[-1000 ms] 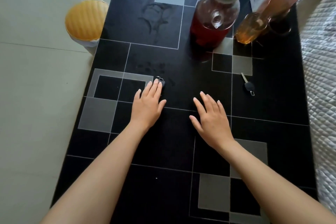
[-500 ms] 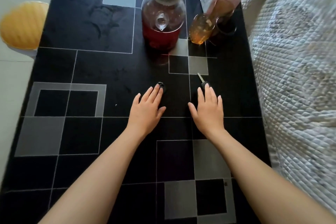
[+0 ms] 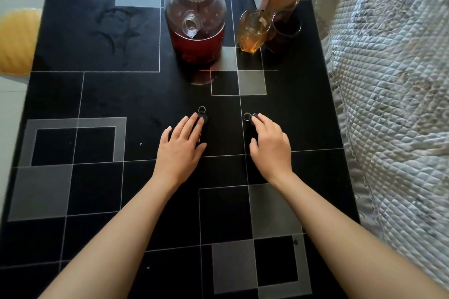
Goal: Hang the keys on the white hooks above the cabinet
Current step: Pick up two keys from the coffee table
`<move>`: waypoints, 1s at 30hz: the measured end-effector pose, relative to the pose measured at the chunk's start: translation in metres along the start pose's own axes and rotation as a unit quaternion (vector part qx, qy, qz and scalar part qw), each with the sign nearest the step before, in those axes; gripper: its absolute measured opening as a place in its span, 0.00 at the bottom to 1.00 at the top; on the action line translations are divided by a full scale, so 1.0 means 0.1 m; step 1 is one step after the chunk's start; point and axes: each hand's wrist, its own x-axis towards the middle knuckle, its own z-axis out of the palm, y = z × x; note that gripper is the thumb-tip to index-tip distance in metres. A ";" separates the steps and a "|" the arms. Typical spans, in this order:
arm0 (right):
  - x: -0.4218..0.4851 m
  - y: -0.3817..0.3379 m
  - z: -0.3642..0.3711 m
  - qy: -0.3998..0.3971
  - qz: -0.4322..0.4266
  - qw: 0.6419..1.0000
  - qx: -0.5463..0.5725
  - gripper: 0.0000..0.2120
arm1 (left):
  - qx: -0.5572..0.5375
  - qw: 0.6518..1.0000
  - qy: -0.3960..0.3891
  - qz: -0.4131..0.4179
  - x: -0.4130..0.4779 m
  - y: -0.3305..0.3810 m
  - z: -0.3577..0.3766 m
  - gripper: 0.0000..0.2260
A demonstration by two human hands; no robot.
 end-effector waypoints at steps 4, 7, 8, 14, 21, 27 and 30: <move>0.12 0.15 0.02 -0.027 -0.017 0.999 -0.040 0.26 | -0.037 0.998 0.050 -0.023 0.09 0.04 -0.03 0.25; 0.24 0.16 0.04 -0.018 -0.010 0.999 -0.034 0.25 | -0.068 0.993 0.070 -0.068 0.21 0.09 -0.02 0.24; 0.28 0.15 0.05 -0.013 -0.002 1.000 -0.029 0.24 | -0.078 0.991 0.071 -0.086 0.25 0.10 -0.02 0.24; 0.42 0.13 0.07 0.010 0.046 0.998 -0.034 0.19 | -0.105 0.986 0.102 -0.084 0.36 0.20 -0.01 0.19; 0.32 0.08 -0.01 -0.037 0.106 0.989 0.093 0.12 | -0.280 0.944 0.064 -0.160 0.19 0.35 -0.13 0.14; 0.12 0.08 -0.21 -0.064 0.182 0.952 0.236 0.15 | -0.427 0.879 -0.002 -0.214 -0.08 0.43 -0.39 0.17; -0.01 0.01 -0.47 -0.071 0.182 0.936 0.293 0.15 | -0.438 0.878 -0.007 -0.191 -0.23 0.52 -0.69 0.15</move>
